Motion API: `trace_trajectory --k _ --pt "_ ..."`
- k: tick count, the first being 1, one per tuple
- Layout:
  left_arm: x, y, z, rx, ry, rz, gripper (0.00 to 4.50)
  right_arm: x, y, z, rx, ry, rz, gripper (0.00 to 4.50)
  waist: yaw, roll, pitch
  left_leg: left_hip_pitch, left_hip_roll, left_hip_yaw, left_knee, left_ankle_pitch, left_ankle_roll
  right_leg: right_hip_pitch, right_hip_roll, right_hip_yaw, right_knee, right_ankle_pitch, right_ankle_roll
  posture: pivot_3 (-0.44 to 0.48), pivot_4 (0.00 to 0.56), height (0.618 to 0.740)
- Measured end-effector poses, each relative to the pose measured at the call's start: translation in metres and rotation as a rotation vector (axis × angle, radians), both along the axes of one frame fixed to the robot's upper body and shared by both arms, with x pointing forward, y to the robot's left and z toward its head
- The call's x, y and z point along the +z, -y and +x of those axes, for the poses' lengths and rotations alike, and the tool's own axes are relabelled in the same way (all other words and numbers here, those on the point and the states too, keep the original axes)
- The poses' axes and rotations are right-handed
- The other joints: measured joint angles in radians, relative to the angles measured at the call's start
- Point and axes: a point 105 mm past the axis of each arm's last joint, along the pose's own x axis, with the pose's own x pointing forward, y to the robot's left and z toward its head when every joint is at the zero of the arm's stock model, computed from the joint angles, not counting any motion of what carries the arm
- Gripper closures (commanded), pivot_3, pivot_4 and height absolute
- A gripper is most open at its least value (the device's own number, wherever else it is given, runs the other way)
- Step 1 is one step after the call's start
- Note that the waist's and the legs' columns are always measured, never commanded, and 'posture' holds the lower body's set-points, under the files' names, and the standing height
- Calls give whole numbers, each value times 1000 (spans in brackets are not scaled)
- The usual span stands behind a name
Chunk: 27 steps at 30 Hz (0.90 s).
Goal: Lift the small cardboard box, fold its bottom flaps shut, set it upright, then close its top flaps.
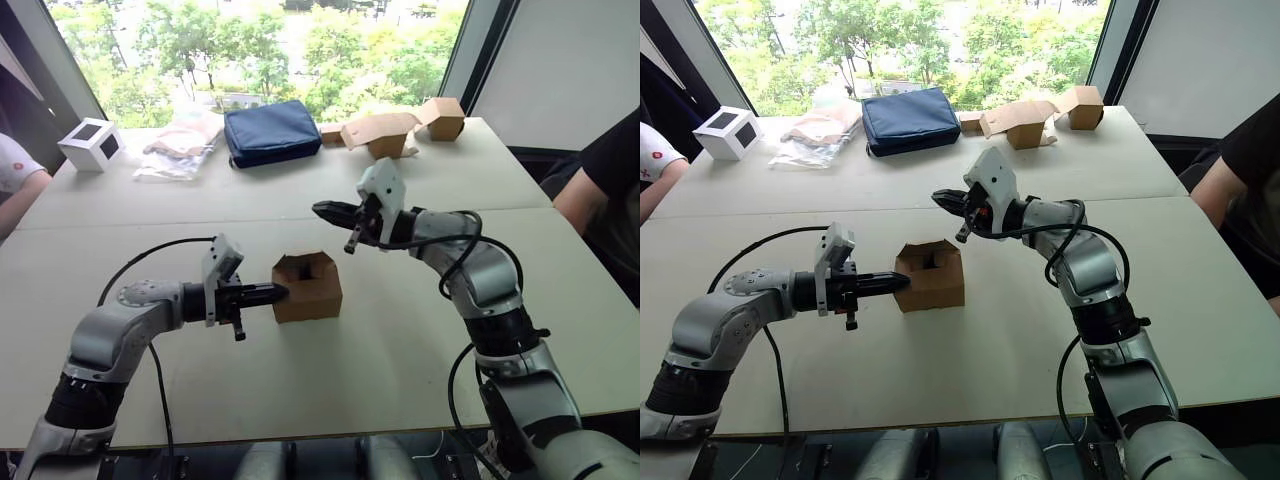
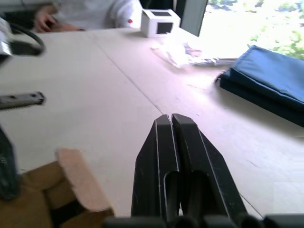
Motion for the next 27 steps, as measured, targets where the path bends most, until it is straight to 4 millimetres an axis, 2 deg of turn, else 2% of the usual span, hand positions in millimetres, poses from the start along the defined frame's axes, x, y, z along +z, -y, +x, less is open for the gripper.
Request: trace_trajectory --k 6,10,16,20,23,27 --pt "-3 0 -4 3 -1 6 4474 -26 -10 -6 38 -20 -97 4500 0 0 0 0 0 0 0 0 1 0 0 0 0 0 0 0 150 740" --pt "-2 -1 -6 6 5 14 4474 -41 -13 -19 77 -66 -106 4500 0 0 0 0 0 0 0 0 1 0 0 0 0 0 0 0 150 740" --pt "3 -8 -5 24 10 7 4474 -43 -15 -35 125 -92 -99 4500 0 0 0 0 0 0 0 0 1 0 0 0 0 0 0 0 150 740" --pt "24 -15 2 55 52 -45 4474 -46 -14 -36 122 -104 -99 4500 2 0 0 0 0 0 0 0 1 0 0 0 0 0 0 0 150 740" --pt "36 -12 6 52 86 -65 4474 -45 -15 -37 123 -98 -98 4500 1 0 0 0 0 0 0 0 1 0 0 0 0 0 0 0 150 740" --pt "32 0 19 67 80 -88 4474 -44 -15 -37 122 -89 -96 4500 2 0 0 0 0 0 0 0 1 1 0 0 0 0 0 0 150 740"
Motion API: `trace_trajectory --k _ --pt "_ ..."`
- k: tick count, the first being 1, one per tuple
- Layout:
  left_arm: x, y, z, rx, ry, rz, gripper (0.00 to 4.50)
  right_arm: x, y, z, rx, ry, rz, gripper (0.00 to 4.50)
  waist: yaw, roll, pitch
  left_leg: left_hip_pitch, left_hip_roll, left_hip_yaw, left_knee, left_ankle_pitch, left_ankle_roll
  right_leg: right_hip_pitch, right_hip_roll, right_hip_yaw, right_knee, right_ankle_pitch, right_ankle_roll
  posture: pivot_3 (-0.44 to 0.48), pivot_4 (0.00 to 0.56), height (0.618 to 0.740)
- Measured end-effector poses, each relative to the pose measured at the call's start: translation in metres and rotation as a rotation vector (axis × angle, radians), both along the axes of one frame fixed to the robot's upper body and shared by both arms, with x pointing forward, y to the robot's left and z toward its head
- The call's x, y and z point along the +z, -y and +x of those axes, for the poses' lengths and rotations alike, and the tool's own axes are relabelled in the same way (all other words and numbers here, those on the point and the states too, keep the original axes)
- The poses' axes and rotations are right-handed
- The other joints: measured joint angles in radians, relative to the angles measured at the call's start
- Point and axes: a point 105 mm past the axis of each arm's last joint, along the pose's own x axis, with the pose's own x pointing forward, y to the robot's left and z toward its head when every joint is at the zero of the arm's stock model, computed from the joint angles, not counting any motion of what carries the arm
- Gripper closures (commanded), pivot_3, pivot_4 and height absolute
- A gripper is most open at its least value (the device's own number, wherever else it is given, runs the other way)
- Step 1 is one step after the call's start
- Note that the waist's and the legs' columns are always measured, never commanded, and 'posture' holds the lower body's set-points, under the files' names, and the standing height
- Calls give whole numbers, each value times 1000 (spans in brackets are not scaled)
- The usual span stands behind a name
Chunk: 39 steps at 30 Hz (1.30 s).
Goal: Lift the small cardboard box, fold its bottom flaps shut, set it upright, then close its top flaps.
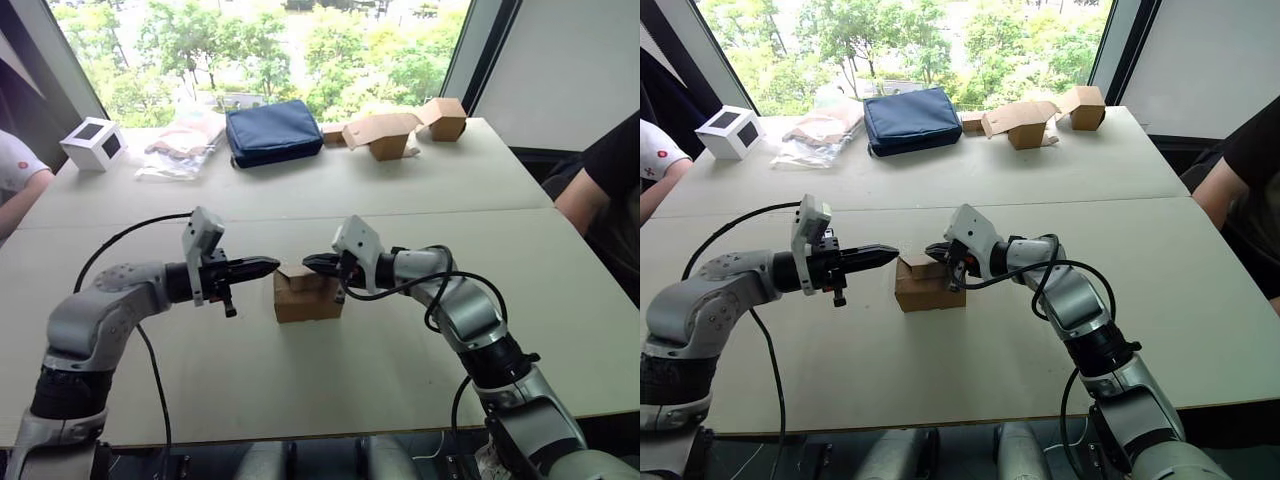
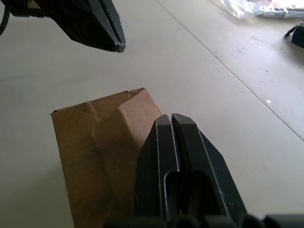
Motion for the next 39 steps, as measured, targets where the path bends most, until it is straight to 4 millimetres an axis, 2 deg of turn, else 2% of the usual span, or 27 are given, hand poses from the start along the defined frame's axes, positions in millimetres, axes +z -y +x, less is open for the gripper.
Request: trace_trajectory --k 7,20,39 --pt "-12 10 19 40 4 17 4474 9 0 -4 9 43 1 4500 -4 0 0 0 0 0 0 0 0 0 1 0 0 0 0 0 150 740" --pt "-13 17 11 19 -5 49 4474 11 8 -29 65 80 -26 4500 -1 0 0 0 0 0 0 0 0 0 0 0 0 0 0 0 150 740" --pt "-29 9 17 59 -4 60 4474 -4 15 -33 86 70 -118 4500 0 0 0 0 0 0 0 0 0 0 0 0 -1 0 0 0 150 740"
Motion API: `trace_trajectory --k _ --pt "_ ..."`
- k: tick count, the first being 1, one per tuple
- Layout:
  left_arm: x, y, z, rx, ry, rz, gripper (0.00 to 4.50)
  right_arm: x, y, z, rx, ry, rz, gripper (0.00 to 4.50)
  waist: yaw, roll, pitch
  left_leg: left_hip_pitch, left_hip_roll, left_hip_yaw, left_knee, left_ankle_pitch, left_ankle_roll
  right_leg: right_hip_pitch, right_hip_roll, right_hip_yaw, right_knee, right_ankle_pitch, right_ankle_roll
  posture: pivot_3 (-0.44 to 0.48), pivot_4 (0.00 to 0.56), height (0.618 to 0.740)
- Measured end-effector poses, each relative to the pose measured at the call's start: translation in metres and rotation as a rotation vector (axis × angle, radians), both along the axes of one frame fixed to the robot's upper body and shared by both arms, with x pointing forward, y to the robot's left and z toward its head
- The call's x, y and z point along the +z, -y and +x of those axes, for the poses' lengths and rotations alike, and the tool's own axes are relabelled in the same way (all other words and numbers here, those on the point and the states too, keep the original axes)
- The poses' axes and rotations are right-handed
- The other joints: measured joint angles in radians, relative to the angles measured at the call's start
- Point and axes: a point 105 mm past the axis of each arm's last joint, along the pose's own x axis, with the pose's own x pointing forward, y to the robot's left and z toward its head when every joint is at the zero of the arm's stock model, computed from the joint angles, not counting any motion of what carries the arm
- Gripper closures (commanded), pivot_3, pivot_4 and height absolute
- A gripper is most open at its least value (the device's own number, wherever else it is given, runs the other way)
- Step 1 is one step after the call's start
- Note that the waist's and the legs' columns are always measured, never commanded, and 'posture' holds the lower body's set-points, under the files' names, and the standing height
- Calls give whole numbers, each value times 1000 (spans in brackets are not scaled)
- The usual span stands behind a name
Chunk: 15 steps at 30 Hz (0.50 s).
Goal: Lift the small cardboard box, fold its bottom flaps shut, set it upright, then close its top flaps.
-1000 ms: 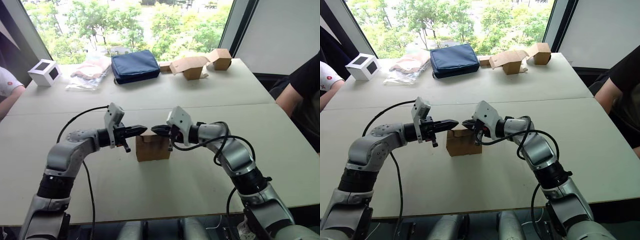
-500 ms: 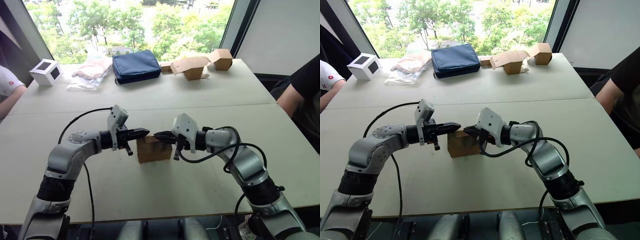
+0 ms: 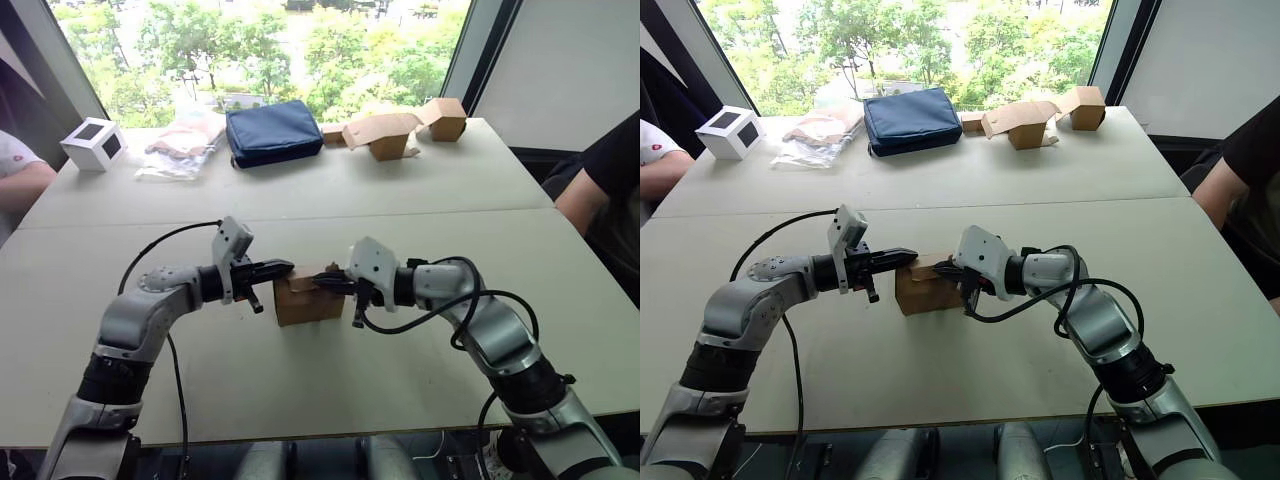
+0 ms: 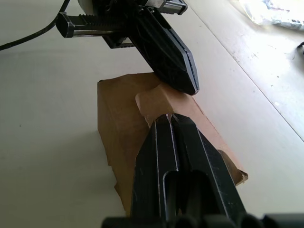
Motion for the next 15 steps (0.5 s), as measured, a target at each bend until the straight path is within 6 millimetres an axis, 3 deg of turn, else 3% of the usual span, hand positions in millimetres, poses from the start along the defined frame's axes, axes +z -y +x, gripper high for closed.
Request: trace_trajectory --k 15 --pt "-3 3 3 3 -4 -51 4474 -9 -7 -1 42 48 -70 4500 1 0 0 0 0 0 0 0 0 0 0 0 0 0 0 0 150 740"
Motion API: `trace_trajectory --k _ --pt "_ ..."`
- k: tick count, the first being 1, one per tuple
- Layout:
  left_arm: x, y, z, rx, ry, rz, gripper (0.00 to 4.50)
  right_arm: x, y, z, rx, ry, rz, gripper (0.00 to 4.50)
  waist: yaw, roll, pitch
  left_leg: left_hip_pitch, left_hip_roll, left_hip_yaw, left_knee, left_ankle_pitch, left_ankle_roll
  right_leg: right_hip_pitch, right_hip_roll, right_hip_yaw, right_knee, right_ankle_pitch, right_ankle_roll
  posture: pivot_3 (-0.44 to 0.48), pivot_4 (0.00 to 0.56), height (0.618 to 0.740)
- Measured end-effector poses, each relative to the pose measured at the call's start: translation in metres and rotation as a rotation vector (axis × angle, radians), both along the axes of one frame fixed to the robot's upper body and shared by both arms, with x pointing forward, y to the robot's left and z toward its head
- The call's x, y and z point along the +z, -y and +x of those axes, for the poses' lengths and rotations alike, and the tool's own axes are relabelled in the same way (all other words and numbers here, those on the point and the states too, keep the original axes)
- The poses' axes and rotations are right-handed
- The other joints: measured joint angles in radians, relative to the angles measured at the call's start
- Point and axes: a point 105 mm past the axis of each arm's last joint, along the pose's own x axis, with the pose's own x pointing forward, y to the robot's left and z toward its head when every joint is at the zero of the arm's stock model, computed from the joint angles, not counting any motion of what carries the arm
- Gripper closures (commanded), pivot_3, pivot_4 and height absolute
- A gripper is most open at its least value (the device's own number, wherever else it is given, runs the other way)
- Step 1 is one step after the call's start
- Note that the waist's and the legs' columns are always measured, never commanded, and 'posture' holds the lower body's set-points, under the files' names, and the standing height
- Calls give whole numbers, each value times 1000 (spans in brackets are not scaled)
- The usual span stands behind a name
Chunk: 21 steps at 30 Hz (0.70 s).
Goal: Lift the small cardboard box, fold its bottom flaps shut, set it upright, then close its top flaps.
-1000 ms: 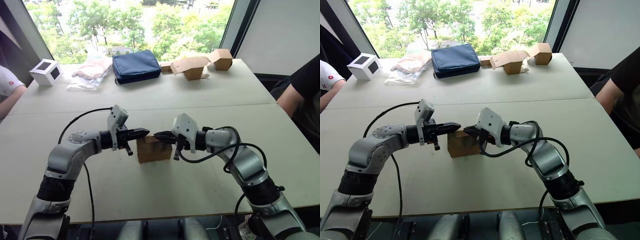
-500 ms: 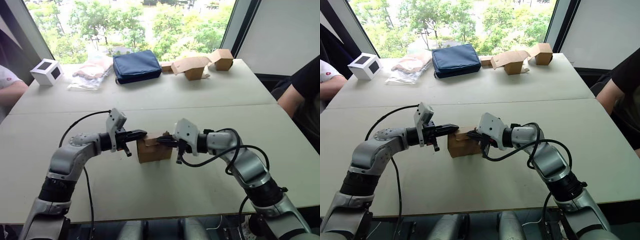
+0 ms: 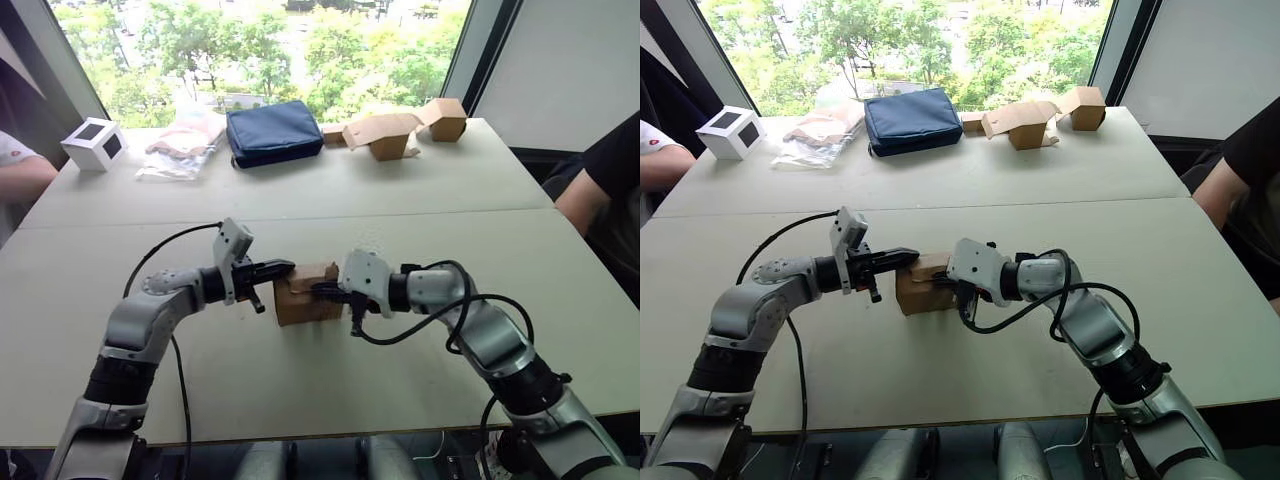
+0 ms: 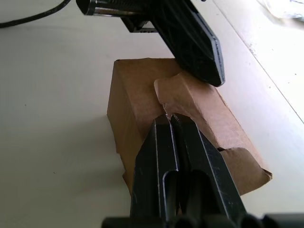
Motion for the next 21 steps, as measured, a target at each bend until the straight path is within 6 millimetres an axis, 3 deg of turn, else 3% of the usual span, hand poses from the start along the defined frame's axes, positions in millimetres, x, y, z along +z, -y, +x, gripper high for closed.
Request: trace_trajectory --k 13,21 --pt "2 0 0 15 -57 -53 4474 1 -8 6 24 61 -24 4500 -1 0 0 0 0 0 0 0 0 0 0 0 0 0 0 0 150 740" --pt "2 0 1 20 -57 -55 4474 5 -13 -4 100 55 -14 4500 -1 0 0 0 0 0 0 0 0 0 0 0 0 0 0 0 150 740"
